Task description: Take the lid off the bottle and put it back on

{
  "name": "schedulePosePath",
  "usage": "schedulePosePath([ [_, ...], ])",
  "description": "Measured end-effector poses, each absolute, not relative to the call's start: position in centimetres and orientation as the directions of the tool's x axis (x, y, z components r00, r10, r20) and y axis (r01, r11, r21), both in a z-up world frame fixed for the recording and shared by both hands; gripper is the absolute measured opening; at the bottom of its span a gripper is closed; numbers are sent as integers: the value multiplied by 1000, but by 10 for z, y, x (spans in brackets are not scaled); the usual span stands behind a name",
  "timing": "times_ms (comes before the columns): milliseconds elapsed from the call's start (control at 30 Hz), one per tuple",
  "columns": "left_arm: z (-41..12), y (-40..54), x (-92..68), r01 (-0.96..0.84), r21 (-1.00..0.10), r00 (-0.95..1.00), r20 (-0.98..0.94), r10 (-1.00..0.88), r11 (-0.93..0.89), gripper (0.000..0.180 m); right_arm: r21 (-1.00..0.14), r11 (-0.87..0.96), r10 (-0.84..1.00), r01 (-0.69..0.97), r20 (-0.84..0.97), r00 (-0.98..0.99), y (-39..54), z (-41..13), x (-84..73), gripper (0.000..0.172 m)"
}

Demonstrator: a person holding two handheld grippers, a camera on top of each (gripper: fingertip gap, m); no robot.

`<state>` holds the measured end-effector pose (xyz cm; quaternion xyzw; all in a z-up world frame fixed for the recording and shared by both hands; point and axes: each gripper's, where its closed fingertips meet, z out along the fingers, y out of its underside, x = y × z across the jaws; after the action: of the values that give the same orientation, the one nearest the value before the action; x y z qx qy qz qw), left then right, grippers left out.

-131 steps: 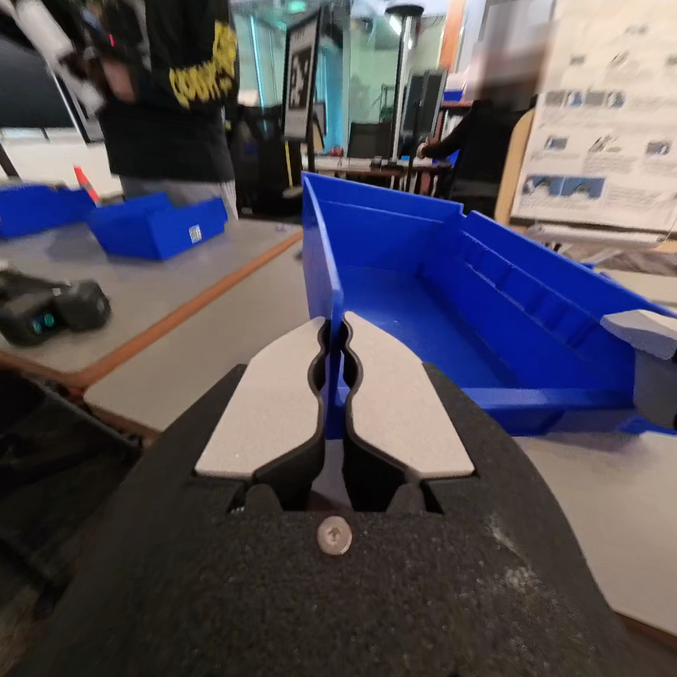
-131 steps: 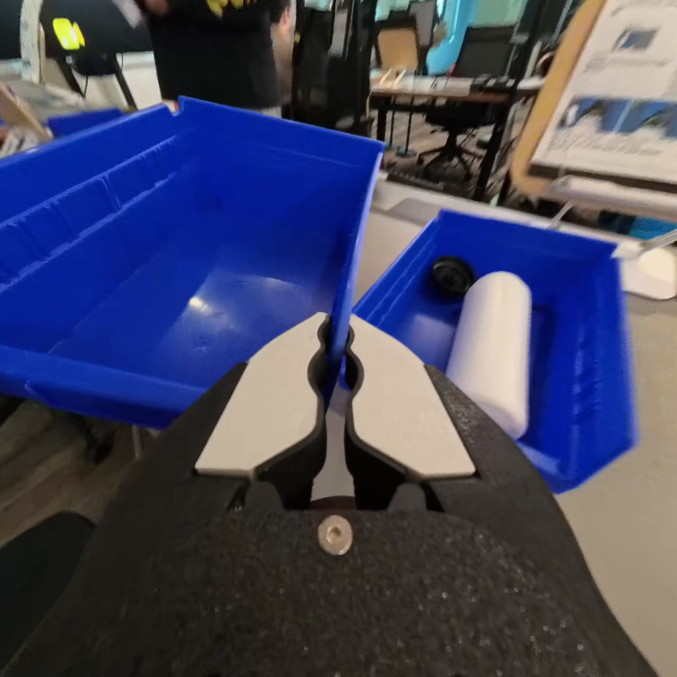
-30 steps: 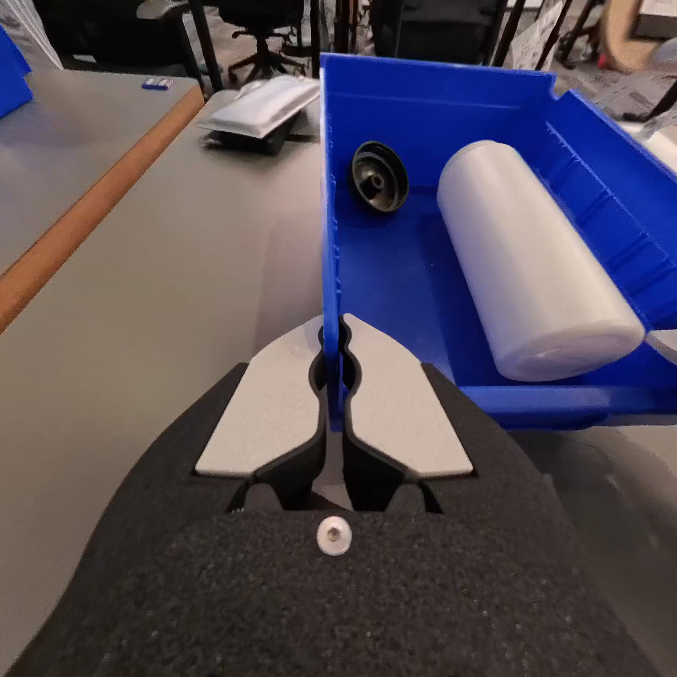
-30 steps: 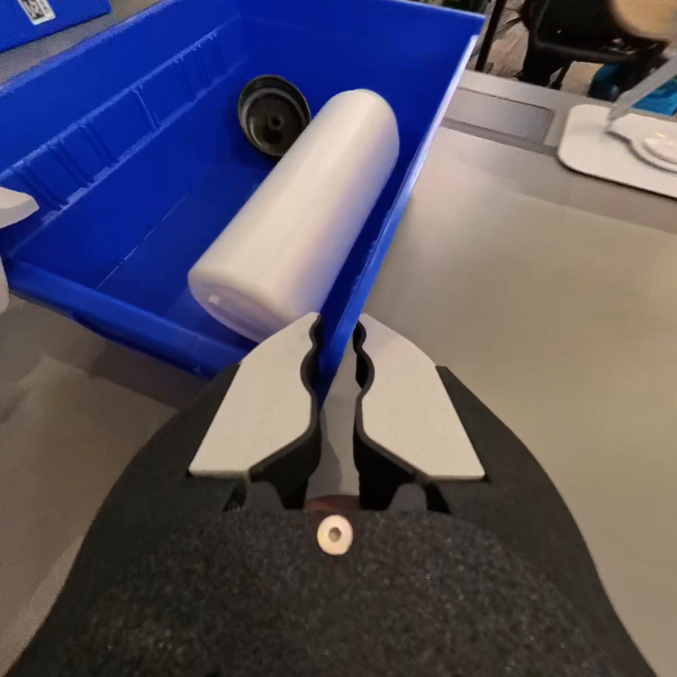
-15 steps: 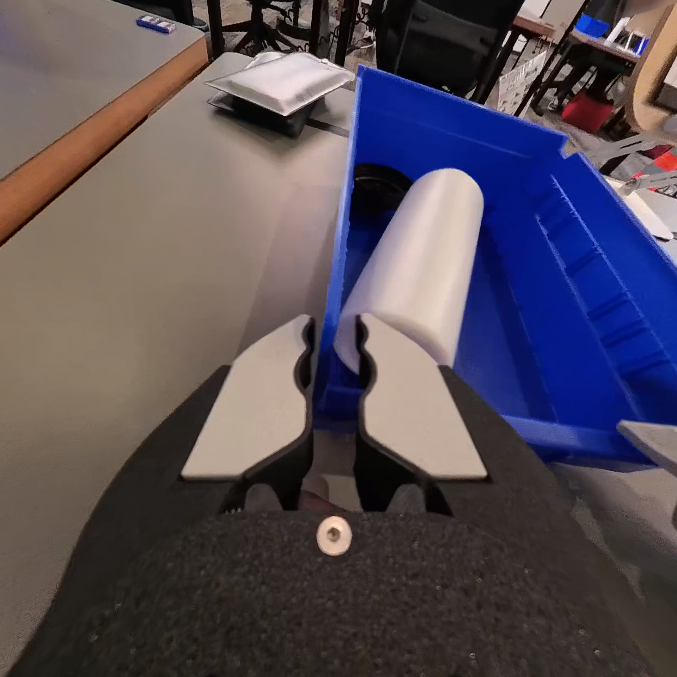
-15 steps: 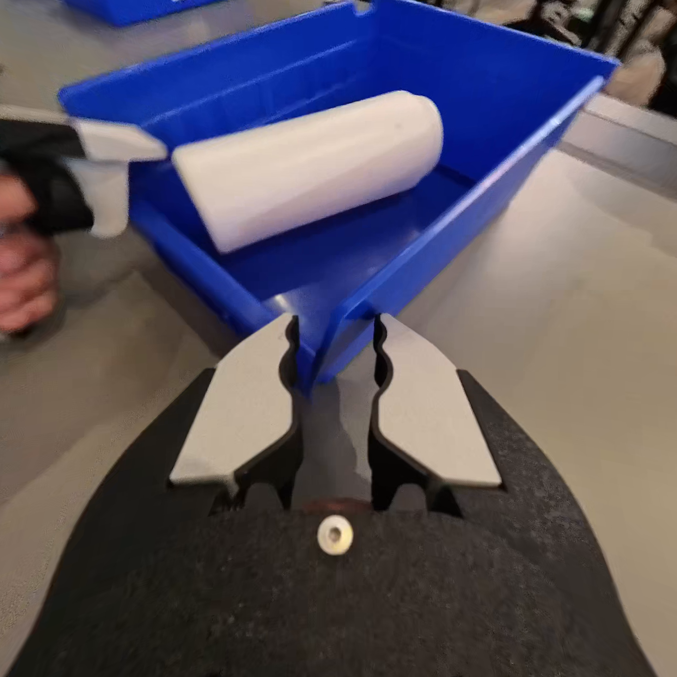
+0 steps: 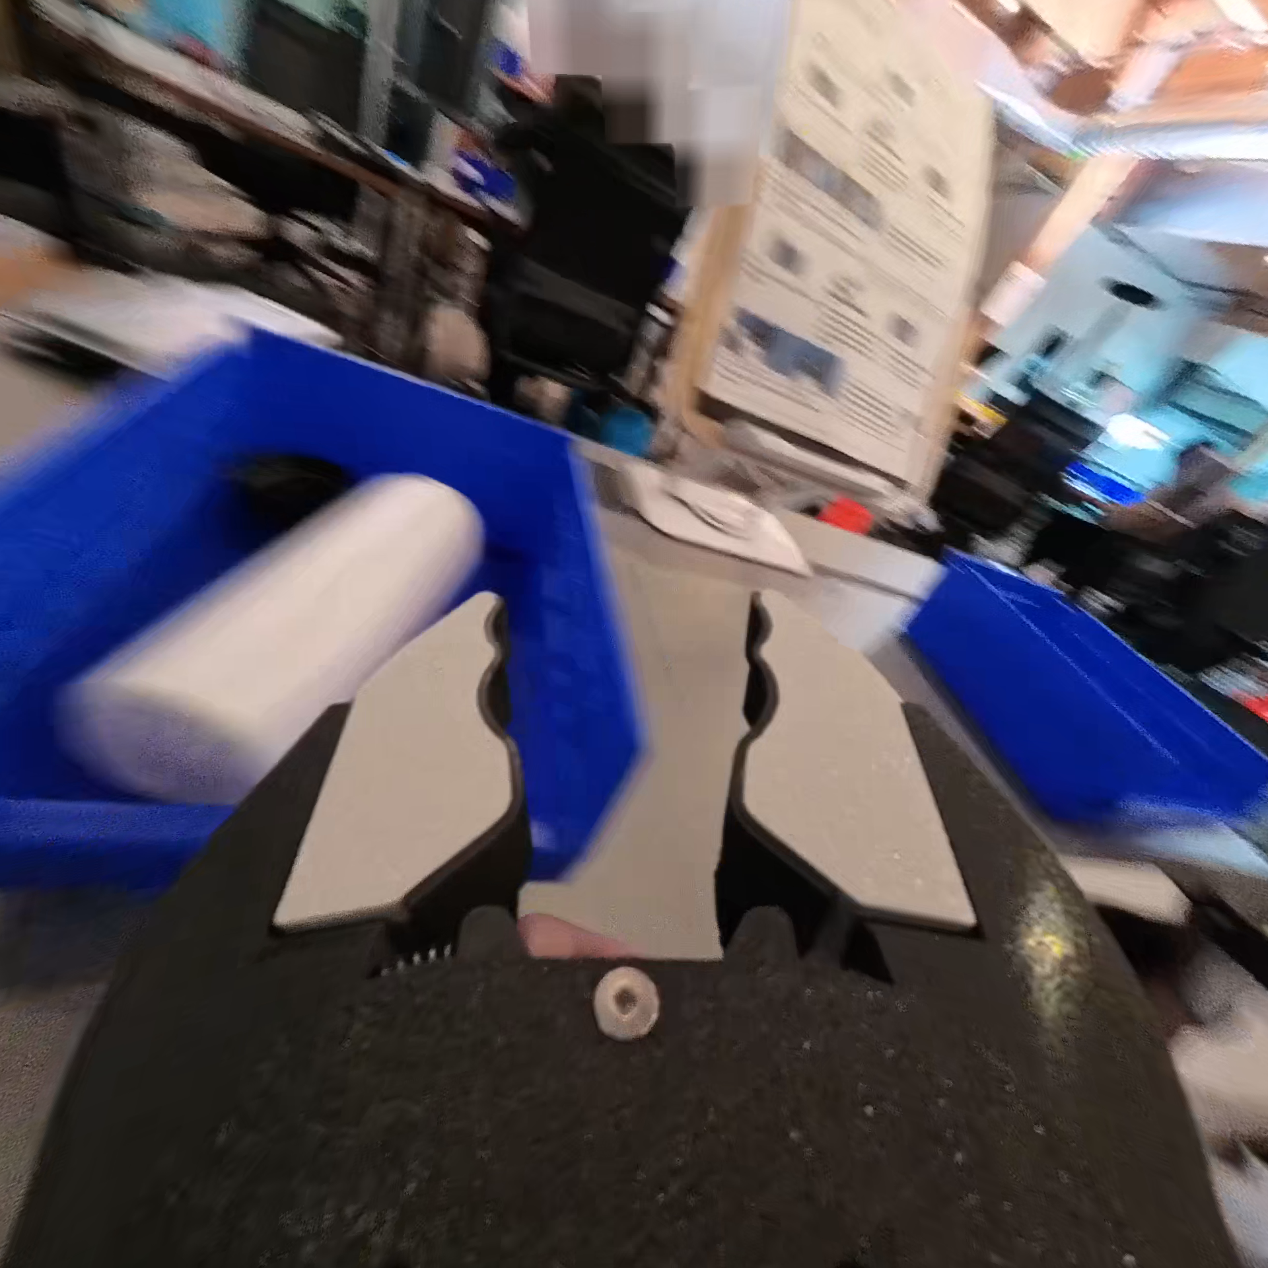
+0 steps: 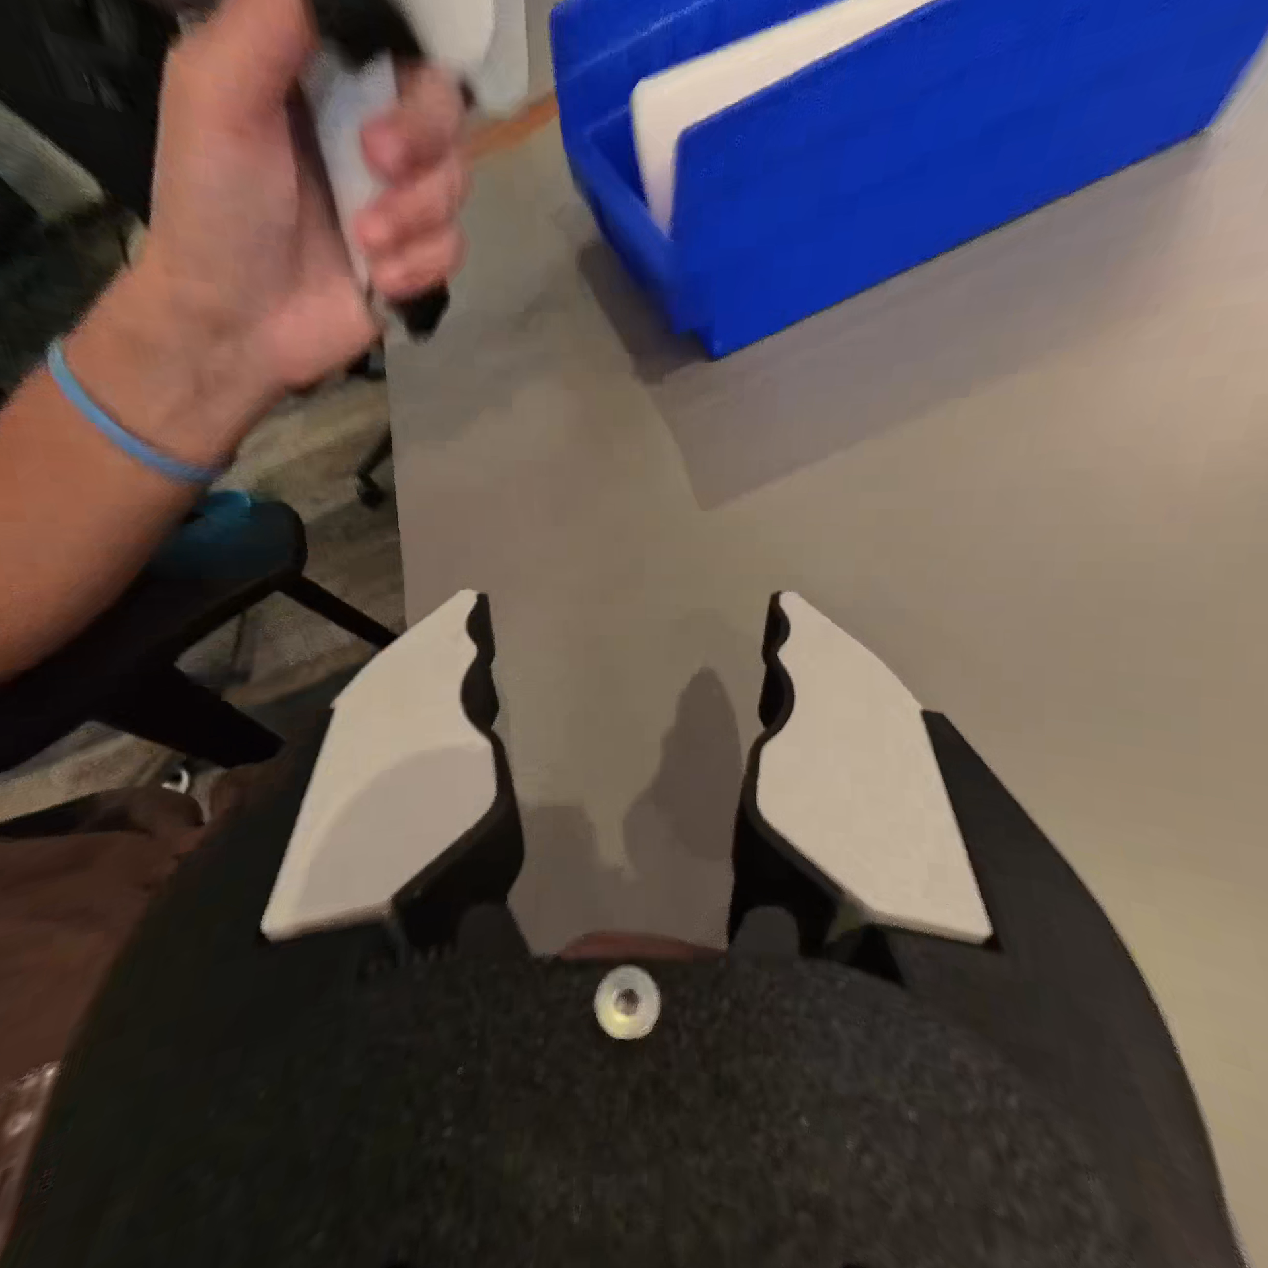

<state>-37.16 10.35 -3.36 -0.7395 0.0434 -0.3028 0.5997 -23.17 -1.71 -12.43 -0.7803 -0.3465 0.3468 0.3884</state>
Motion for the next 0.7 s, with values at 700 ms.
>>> schedulePosePath([
  [700,-108,-14,-221,-276,-857,585,210,-783,-436,74,-946,-320,606,46,-167,778,-8,-122,-74,64],
])
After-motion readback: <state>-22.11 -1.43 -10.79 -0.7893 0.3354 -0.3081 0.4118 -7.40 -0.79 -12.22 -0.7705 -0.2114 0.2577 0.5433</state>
